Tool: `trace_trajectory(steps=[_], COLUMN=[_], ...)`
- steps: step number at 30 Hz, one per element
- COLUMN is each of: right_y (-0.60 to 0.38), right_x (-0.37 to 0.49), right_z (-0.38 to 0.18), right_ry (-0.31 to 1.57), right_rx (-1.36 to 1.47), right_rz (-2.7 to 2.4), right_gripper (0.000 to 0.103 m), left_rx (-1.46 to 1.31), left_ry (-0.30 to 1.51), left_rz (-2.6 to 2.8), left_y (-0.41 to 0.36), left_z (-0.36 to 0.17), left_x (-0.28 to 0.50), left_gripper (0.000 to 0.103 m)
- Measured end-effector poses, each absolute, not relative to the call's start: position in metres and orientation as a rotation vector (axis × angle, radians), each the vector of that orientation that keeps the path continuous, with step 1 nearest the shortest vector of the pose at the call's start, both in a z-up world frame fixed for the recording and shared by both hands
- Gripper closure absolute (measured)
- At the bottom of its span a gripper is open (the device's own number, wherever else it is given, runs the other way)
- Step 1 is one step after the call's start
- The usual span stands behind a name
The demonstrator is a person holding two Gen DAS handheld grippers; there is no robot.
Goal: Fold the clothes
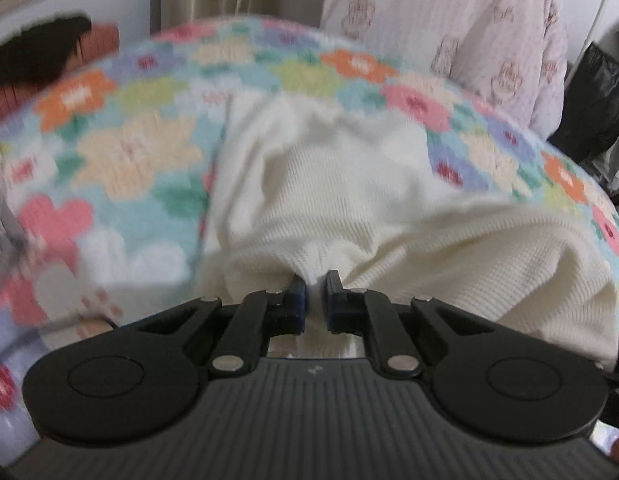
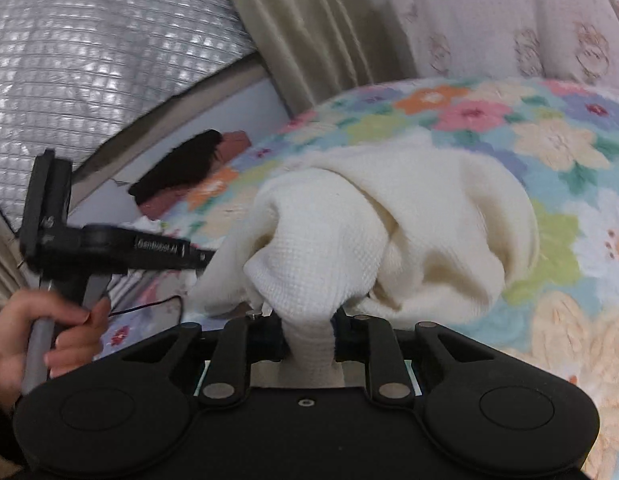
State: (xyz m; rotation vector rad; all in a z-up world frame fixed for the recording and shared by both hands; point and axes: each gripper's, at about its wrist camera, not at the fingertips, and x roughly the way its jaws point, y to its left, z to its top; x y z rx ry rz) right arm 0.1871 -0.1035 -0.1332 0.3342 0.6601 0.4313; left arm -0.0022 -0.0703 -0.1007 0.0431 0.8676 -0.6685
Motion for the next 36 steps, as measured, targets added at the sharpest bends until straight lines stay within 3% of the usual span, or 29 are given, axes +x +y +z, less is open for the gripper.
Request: trace_trajectory(steps=[6, 10, 19, 22, 23, 24, 28, 32, 36], right_y=[-0.13, -0.163, -0.211, -0.218, -0.222, -0.225, -0.237, -0.237, -0.233], right_x=[0.162, 0.15, 0.153, 0.158, 0.159, 0.158, 0.156, 0.155, 0.149], right_z=[-0.085, -0.075, -0.108, -0.117, -0.121, -0.124, -0.138, -0.136, -0.119], right_ry=[0.5, 0.42, 0.514, 0.549, 0.567, 0.579, 0.604, 0.578, 0.488], right_rx=[0.453, 0.387, 0.506, 0.552, 0.558, 0.566, 0.627, 0.666, 0.746], right_rz=[0.465, 0.294, 0.159, 0.137, 0.114, 0.096, 0.052, 0.062, 0.177], right_gripper=[0.082, 0.083, 0.083, 0.083, 0.083, 0.083, 0.083, 0.083, 0.083], left_rx=[-0.08, -0.085, 0.213, 0.221, 0.202, 0.186, 0.204, 0.219, 0.251], left_ry=[0.802, 0.787, 0.777, 0.803, 0.819, 0.832, 0.805, 0.813, 0.755], left_rz=[-0.751, -0.819, -0.884, -0.901, -0.915, -0.93, -0.952, -0.97, -1.008], left_y=[-0.068, -0.091, -0.141, -0.132, -0.126, -0.12, -0.1, -0.091, -0.096], left_z=[-0.059, -0.044, -0.111, -0.125, -0.126, -0.126, -0.127, -0.136, -0.15], left_x=[0.011, 0.006, -0.059, -0.069, -0.07, -0.071, -0.082, -0.092, -0.105], left_gripper=[0.096, 0.096, 0.09, 0.075, 0.059, 0.049, 0.039, 0.018, 0.01])
